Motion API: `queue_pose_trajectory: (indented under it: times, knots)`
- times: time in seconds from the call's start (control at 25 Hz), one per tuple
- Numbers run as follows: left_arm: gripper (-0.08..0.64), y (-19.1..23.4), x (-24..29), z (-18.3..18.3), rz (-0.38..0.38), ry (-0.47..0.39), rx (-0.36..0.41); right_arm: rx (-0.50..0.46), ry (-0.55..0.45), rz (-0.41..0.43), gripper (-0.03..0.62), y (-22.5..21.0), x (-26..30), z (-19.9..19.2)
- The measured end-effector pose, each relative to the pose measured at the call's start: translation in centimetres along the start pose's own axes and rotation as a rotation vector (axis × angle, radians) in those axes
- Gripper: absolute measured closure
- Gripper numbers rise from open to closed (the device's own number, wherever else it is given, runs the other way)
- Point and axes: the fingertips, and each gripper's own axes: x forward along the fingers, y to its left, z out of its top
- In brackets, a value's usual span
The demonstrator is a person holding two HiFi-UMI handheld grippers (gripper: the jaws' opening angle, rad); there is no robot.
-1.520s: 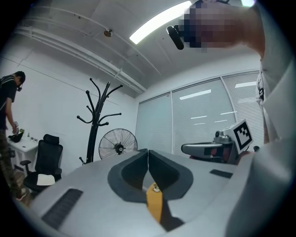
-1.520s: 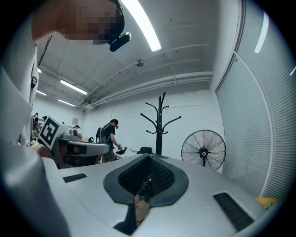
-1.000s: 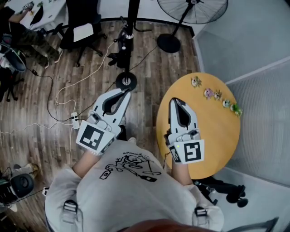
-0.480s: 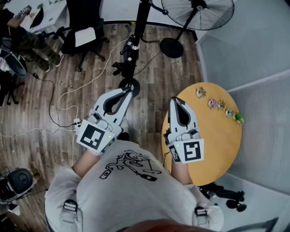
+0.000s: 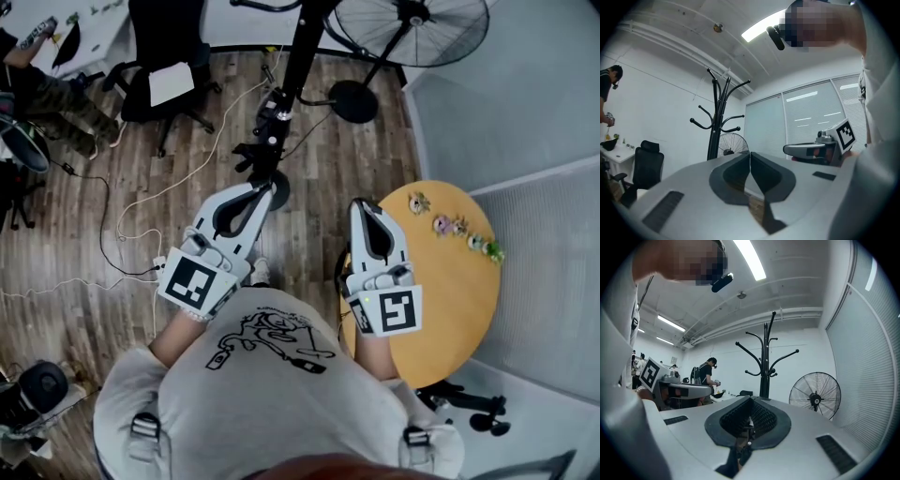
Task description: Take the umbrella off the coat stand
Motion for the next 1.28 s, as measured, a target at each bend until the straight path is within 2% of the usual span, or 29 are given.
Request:
queue_pose_trajectory:
  times: [0.12,0.6,1.12,1.28]
  knots:
    - [0.551,1.3,0.5,0.0,-0.014,-0.010,-0.005,-0.004,0.004,-0.004,0.577,0.1,1.7,0.0]
    - [0.551,5.0,1.6,-2.6,-0.032,0.045,-0.044,0.007,0.035,0.005,0.577,0.7,5.9,-1.7]
    - [0.549,6.6,3.4,-4.3,0.015,0.041,-0.029,-0.028,0.040,0.034,0.577,-0.8,6.4,-2.0]
    - [0.516,7.2,3.5,-5.9,0.013,0.090,-0.040,-0.030,0.035,0.031,0.577,-1.0,6.5,-1.8]
